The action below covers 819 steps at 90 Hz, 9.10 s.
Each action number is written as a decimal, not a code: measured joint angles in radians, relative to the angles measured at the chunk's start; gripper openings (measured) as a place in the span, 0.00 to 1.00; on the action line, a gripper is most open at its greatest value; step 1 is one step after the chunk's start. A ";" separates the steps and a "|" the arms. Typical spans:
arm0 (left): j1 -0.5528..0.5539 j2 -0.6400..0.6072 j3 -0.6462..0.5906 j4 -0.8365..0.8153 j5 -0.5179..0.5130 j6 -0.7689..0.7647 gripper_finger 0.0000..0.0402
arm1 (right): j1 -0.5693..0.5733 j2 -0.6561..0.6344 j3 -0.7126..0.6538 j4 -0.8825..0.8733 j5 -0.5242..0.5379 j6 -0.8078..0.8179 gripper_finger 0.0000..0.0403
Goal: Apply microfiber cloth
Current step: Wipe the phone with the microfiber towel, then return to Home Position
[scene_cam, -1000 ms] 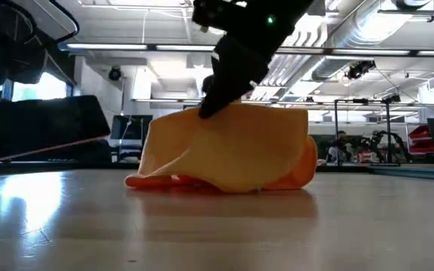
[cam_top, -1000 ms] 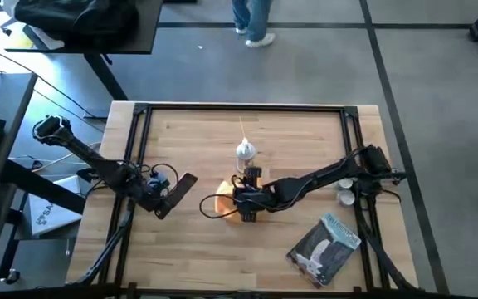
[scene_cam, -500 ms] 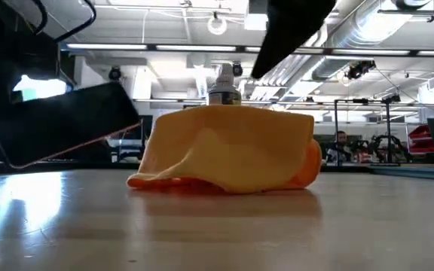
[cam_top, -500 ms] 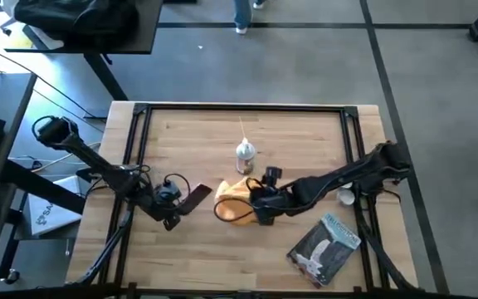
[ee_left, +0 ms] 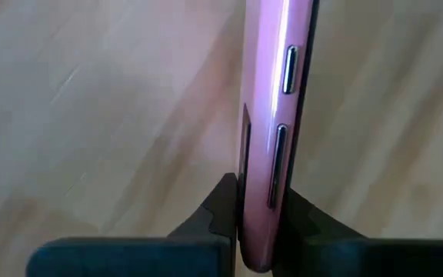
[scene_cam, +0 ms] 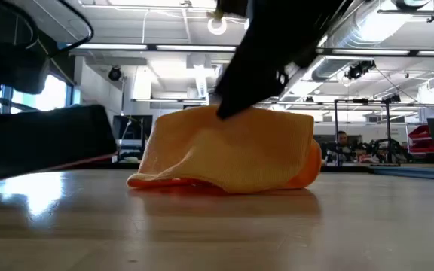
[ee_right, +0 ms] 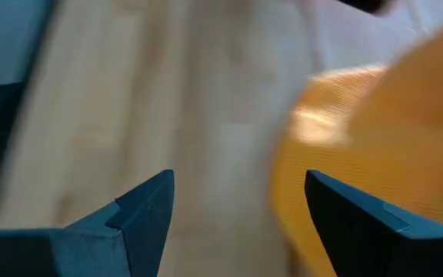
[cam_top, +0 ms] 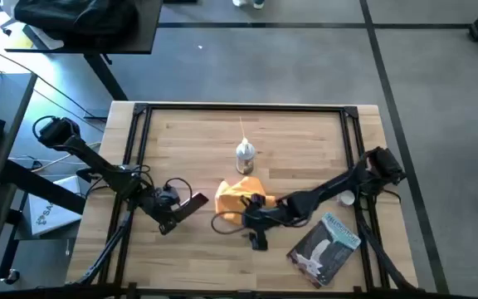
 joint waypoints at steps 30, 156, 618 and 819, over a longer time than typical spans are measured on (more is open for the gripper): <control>0.041 -0.103 0.037 -0.228 0.170 -0.006 0.04 | -0.195 0.042 -0.005 -0.134 0.155 0.126 0.65; 0.271 0.585 0.413 0.259 0.319 0.510 0.05 | 0.273 0.040 0.316 -0.232 0.373 -0.019 0.65; 0.604 -0.894 -0.469 0.717 -0.241 1.014 0.01 | -0.151 -1.911 -1.208 0.236 0.032 -0.151 0.04; 0.603 -0.978 -0.468 0.664 -0.245 1.014 0.01 | -0.152 -1.910 -1.208 0.236 0.032 -0.151 0.04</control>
